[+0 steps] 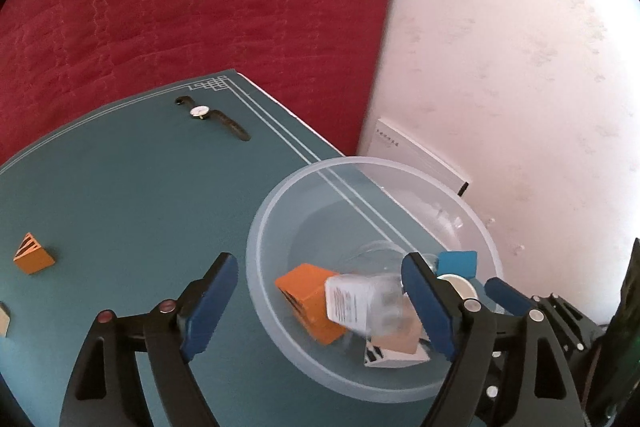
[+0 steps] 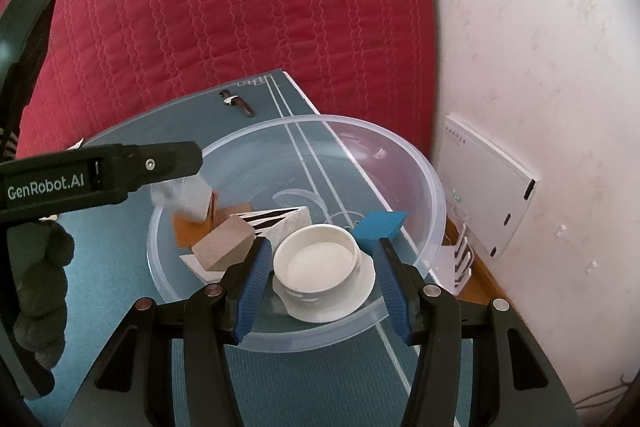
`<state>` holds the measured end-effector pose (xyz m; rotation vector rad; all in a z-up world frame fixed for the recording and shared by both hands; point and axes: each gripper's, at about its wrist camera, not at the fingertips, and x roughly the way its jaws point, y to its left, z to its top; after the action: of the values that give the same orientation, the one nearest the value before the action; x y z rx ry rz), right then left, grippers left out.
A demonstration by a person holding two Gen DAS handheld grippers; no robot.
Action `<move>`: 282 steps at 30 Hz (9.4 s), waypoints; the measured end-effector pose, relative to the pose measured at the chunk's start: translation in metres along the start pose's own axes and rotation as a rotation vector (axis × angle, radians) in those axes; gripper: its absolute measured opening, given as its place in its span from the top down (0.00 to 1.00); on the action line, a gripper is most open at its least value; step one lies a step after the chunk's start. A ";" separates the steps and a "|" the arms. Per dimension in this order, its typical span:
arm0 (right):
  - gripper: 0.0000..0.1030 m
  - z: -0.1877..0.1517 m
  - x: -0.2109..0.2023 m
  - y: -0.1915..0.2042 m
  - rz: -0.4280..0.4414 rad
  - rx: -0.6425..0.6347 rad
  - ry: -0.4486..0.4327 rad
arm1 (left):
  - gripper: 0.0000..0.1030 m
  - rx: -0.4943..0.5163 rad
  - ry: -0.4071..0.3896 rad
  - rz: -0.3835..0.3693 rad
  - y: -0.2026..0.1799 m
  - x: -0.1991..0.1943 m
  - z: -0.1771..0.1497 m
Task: Organize rigid objects
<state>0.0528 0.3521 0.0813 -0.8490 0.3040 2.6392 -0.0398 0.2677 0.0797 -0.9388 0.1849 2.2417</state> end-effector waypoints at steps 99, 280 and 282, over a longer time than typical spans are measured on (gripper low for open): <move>0.36 -0.006 0.035 0.188 0.232 -0.254 0.102 | 0.03 -0.481 0.050 0.530 0.293 -0.078 -0.102; 0.70 0.004 0.077 0.251 0.258 -0.249 0.224 | 0.62 -0.385 -0.068 0.442 0.241 -0.093 -0.092; 0.70 0.004 0.074 0.249 0.259 -0.248 0.219 | 0.62 -0.380 -0.068 0.442 0.240 -0.093 -0.092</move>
<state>-0.1028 0.1449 0.0644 -1.2612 0.1505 2.8663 -0.0956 0.0026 0.0454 -1.0977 -0.0792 2.7774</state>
